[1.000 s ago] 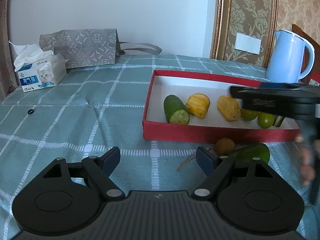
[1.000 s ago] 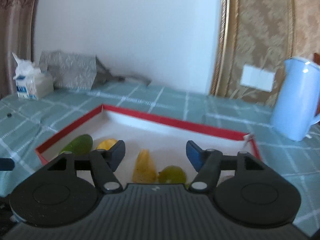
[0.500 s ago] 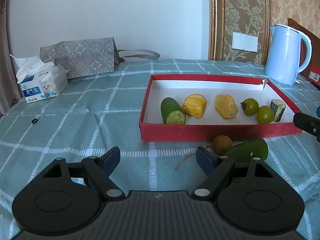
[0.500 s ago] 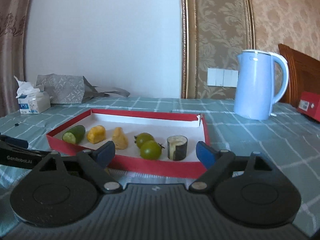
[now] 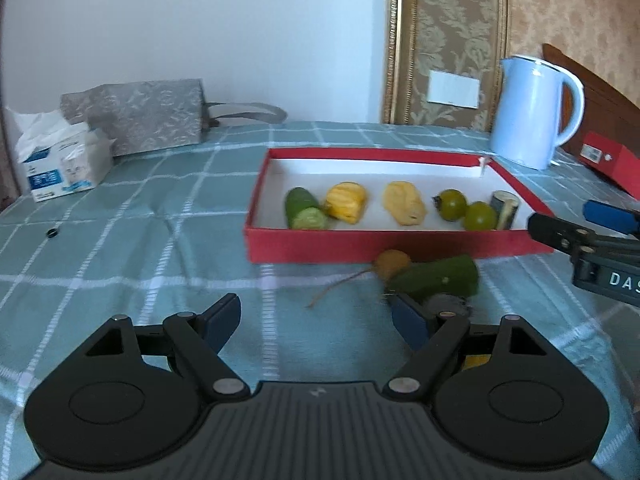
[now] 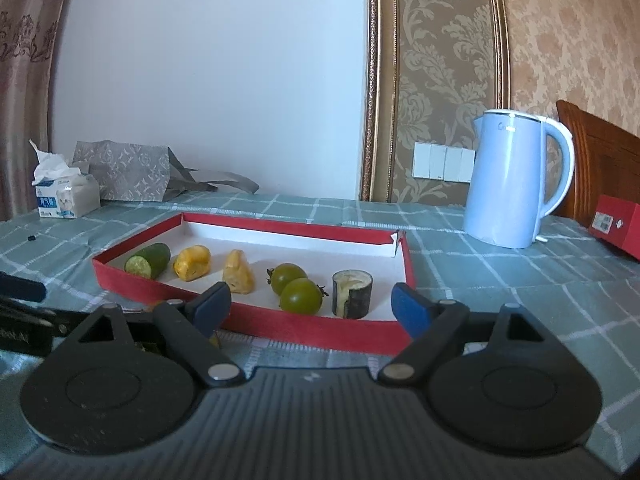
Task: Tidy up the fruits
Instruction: 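Move the left tool down over the dark eggplant chunk beside the tray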
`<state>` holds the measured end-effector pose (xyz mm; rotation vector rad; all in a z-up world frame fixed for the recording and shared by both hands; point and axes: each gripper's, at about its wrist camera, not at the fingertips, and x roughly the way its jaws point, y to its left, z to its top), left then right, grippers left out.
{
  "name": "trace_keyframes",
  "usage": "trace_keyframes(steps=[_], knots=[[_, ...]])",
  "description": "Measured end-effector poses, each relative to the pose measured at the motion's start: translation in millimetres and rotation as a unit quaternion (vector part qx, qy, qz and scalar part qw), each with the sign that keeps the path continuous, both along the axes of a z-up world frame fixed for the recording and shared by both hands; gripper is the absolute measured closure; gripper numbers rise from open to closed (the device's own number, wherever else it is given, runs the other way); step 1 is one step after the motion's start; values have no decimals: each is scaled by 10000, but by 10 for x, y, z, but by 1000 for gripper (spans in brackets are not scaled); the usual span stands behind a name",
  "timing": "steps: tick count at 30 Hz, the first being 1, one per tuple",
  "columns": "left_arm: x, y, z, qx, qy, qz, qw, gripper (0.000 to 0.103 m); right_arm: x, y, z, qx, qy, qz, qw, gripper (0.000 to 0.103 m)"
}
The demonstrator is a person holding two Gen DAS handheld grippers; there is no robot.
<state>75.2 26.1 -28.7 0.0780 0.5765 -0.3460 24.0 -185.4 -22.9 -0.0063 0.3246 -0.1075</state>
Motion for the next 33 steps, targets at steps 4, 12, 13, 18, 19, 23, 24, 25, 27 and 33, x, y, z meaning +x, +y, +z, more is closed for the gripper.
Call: trace_keyframes(steps=[4,12,13,18,19,23,24,25,27,33], knots=[[53,-111,-16,69,65,4,10000,20,-16,7,9,-16,-34,1,10000,17],[111,-53,6,-258,292,-185,9991,20,-22,-30,18,76,-51,-28,10000,17],[119,-29,15,-344,325,-223,9986,20,-23,-33,18,76,-53,-33,10000,17],[120,-27,23,-538,450,-738,9948,20,-18,-28,14,72,-38,-43,10000,17],[121,-49,15,-512,470,-820,9942,20,-19,-30,14,64,-39,-50,10000,17],[143,-169,-11,-333,584,-1196,9905,20,-14,-37,19,62,-27,-65,10000,17],[141,-200,-20,-287,601,-1290,9894,20,-13,-36,18,61,-20,-65,10000,17],[148,-221,-26,-265,593,-1292,9895,20,-15,-36,21,60,-25,-70,10000,17],[172,-261,-33,-216,597,-1361,9887,20,-15,-41,21,63,-41,-73,9999,17],[241,-330,-44,-341,855,-1828,9788,20,-13,-47,28,64,-22,-90,9999,17]])
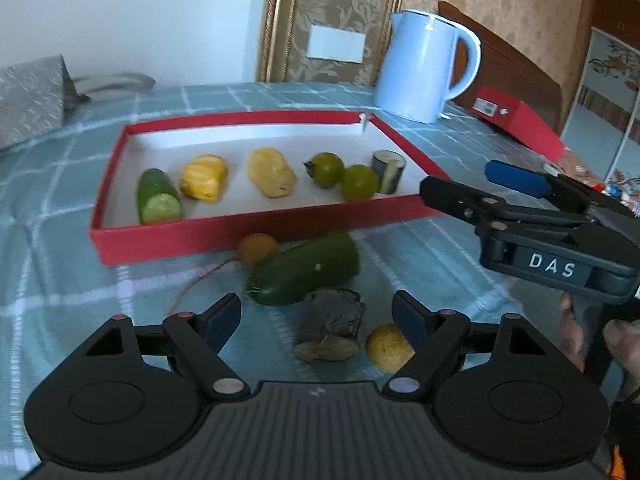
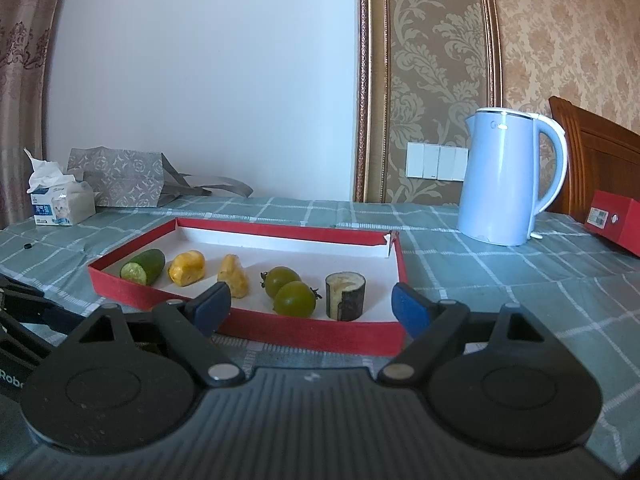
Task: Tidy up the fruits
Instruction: 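Move the left tool down over the dark eggplant chunk beside the tray, then close the left tool on the eggplant chunk and lift it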
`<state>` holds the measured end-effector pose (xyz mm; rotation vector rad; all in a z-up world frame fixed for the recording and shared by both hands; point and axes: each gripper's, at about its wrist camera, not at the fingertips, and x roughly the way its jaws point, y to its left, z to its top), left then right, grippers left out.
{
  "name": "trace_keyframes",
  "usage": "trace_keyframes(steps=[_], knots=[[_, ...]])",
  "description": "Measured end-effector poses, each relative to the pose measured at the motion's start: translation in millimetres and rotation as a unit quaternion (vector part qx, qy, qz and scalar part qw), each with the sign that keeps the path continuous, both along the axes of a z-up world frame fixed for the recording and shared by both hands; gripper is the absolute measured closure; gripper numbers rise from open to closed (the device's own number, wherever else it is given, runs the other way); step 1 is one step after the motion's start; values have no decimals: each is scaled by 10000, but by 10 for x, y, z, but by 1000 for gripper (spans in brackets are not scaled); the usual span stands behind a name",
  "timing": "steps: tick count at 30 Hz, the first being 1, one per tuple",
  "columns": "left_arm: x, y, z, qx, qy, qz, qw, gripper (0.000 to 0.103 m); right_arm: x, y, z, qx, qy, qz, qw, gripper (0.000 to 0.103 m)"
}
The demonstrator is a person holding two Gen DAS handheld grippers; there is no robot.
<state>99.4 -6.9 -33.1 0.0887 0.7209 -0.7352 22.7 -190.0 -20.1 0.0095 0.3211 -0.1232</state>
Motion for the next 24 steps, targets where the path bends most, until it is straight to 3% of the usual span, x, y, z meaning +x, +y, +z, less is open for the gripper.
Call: trace_keyframes(steps=[3,6,7,9,11,16,24], knots=[[47,29,-21,-209,399,-63,9990,22,1,1,0,-1,1,-10,10000,15],[1,81,-13,-228,387,22,9990,26,1,-5,-9,11,-19,-50,10000,14],[-2,96,-9,-260,377,43,9989,31,5,-8,-10,25,-6,-48,10000,14],[19,115,3,-327,404,90,9986,54,19,-10,-19,21,34,-53,10000,14],[66,108,-1,-328,469,158,9982,62,18,-3,-25,3,35,-55,10000,14],[96,152,12,-438,647,-217,9967,62,18,-14,-35,28,45,-93,9999,13],[252,209,60,-150,747,-483,9959,60,17,-12,-29,4,28,-102,9999,11]])
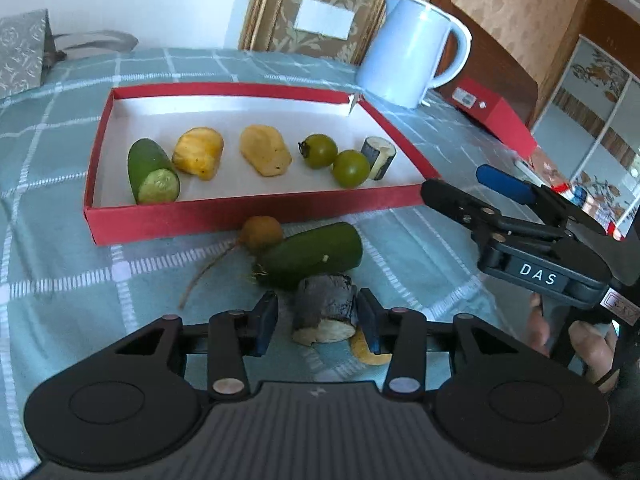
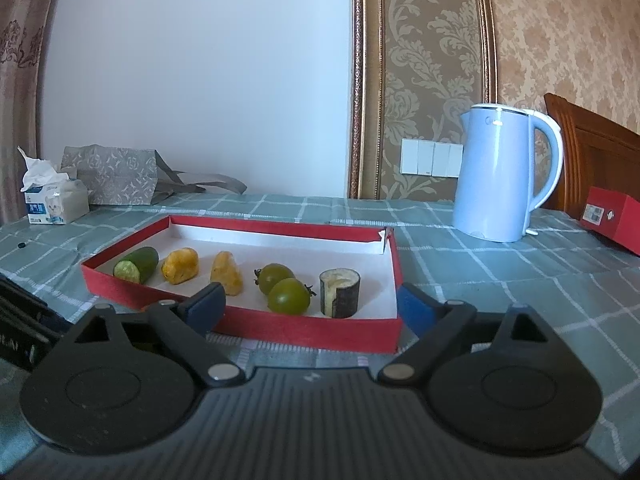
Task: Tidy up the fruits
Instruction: 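Close the left tool on the eggplant chunk and lift it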
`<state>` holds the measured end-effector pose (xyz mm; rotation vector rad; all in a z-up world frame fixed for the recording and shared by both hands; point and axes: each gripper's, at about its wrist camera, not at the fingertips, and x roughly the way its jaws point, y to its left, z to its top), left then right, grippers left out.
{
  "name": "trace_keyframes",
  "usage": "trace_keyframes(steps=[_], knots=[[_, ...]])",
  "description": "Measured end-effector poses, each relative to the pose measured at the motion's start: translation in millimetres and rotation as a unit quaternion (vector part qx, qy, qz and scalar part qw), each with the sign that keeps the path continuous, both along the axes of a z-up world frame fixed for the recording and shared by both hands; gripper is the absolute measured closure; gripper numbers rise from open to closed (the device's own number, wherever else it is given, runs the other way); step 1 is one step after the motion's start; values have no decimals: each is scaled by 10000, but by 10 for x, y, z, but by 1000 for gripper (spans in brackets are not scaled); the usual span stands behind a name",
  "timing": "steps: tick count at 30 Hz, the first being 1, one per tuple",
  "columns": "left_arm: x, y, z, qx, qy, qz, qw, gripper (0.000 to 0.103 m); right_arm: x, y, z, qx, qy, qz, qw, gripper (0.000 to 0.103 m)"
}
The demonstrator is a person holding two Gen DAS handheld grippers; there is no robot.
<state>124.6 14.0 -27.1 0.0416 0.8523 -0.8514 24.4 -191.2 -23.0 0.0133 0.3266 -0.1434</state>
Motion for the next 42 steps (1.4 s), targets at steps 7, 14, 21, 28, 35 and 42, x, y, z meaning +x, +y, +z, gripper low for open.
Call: trace_keyframes(steps=[7,14,21,28,35,42], knots=[[29,-42,30,69,-67,-626,9980,61,6,-2,-1,14,20,34,10000,10],[1,-209,8,31,-93,-898,9959,56,19,-2,-6,-21,55,3,10000,10],[-99,43,9,-75,-235,-638,9977,56,17,23,-11,-76,79,-2,9999,3],[38,98,-62,-207,-35,-329,9992,42,35,38,-27,-160,127,-14,9998,3],[-29,32,-52,-34,-280,-113,9995,43,60,66,-43,-262,243,-72,9993,0],[-291,-87,41,299,-828,-122,9960,69,85,72,-62,-286,351,-78,9989,0]])
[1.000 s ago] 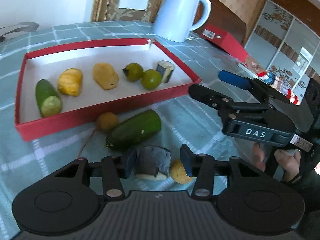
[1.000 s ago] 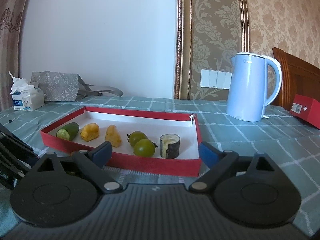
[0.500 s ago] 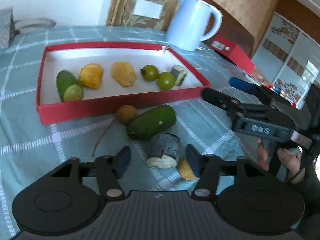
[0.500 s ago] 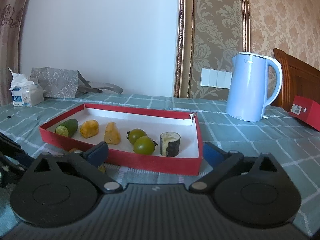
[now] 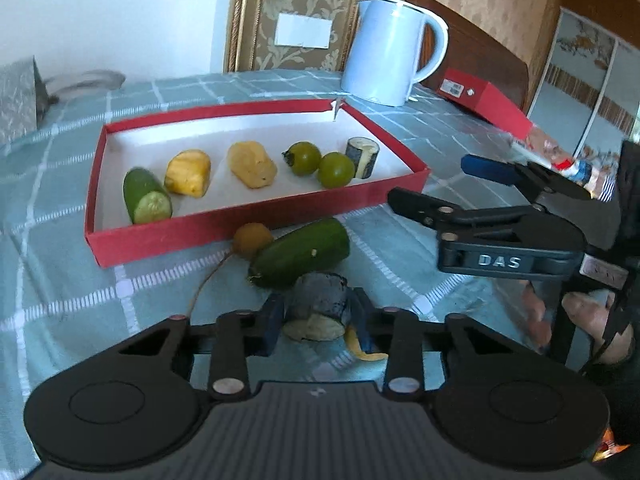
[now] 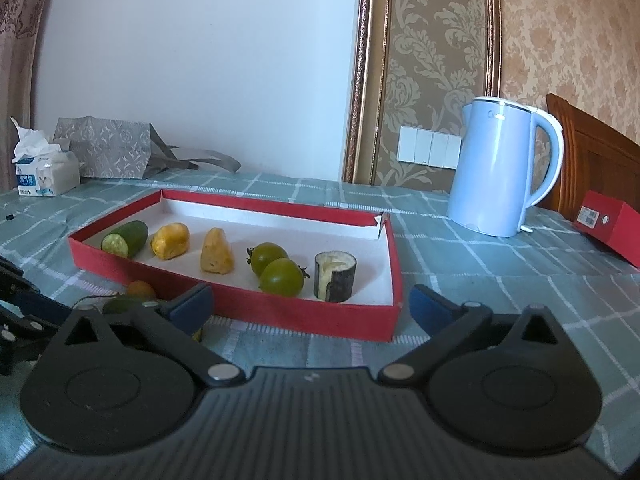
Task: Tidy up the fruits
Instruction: 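Close the left tool on the eggplant chunk and lift it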
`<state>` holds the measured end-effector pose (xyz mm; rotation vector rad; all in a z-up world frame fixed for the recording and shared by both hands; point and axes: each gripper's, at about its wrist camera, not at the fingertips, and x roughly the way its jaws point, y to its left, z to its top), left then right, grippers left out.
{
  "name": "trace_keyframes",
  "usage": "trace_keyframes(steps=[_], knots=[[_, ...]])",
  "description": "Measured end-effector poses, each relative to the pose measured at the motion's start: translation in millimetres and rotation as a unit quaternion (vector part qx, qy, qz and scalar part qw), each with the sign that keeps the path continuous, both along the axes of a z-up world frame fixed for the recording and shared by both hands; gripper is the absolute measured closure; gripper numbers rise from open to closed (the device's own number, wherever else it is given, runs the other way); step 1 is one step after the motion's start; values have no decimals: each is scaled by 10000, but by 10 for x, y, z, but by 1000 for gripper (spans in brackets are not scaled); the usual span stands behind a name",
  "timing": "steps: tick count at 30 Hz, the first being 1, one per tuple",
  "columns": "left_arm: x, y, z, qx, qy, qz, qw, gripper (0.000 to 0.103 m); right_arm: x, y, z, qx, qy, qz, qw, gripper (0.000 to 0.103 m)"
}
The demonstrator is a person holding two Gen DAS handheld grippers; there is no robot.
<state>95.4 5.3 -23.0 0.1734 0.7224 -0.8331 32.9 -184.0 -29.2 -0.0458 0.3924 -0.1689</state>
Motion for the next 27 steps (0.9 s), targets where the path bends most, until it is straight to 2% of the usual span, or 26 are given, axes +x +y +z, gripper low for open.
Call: trace_keyframes(steps=[3,6,8,12,18,21,24,27], knots=[[-108,-126,2,300,-496,47,9983,71,9,-2,-9,4,45,-5,10000,0],[-156,-211,-9,459,-774,102,9959,71,4,-26,-6,66,27,-6,10000,0],[-152,-187,-8,397,-744,52,9964,71,11,-41,-5,109,48,-12,9999,0],[-45,-77,-24,-10,-213,101,9997,71,21,-36,-10,93,63,-26,9999,0],[-134,-91,-17,172,-498,79,9986,71,34,-18,-18,49,123,5,9999,0],[-116,-147,-48,292,-465,215,9983,70,30,-7,-17,30,131,39,9999,0],[-232,-215,-112,486,-847,366,9945,70,-10,-6,-3,-22,10,52,10000,1],[-318,-203,-139,569,-1104,418,9914,70,-83,-9,51,-56,-183,133,9997,8]])
